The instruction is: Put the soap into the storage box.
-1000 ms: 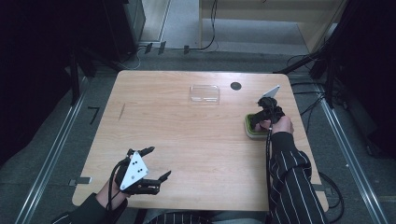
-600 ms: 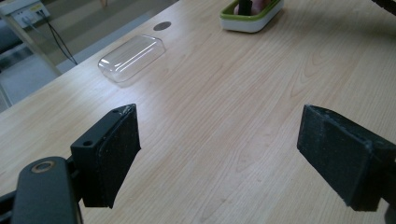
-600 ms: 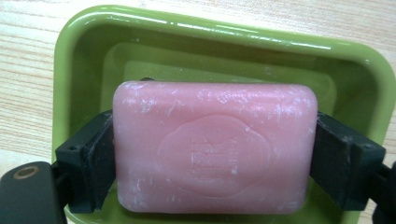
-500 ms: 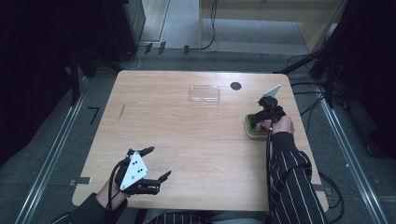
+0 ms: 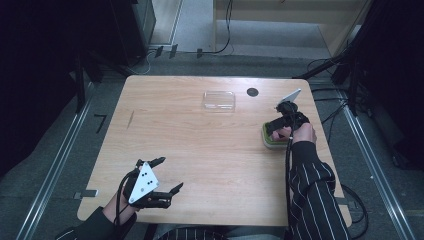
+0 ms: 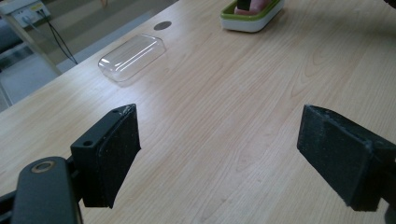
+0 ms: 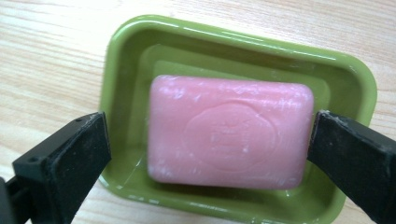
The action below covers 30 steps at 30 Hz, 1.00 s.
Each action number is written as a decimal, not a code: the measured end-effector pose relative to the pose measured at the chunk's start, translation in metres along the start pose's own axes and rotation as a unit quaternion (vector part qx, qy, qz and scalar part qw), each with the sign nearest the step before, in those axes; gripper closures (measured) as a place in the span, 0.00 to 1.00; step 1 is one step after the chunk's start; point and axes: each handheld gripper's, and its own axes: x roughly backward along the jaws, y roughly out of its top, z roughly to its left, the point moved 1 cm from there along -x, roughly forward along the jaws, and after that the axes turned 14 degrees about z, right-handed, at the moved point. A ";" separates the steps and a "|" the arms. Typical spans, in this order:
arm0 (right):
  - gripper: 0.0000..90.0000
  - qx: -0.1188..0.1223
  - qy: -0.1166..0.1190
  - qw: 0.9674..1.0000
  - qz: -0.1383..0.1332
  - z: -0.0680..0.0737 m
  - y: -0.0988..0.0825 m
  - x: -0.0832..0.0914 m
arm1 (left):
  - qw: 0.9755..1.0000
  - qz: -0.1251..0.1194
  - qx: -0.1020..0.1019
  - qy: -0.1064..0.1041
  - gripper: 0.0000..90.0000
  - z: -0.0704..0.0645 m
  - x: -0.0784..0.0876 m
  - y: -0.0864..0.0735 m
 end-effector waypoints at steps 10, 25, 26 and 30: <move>0.00 0.015 0.005 1.000 0.007 0.009 -0.011 0.010 | 1.000 -0.001 0.002 0.000 0.16 0.000 0.000 0.000; 0.00 0.040 0.003 0.999 0.025 0.024 -0.035 0.018 | 1.000 -0.002 0.003 0.000 0.16 0.000 0.000 0.000; 0.00 0.041 0.003 0.999 0.026 0.025 -0.036 0.018 | 1.000 -0.002 0.002 0.000 0.16 0.000 0.000 0.000; 0.00 0.047 0.000 0.999 0.026 0.028 -0.045 0.020 | 1.000 -0.003 0.003 0.001 0.16 0.000 0.000 0.000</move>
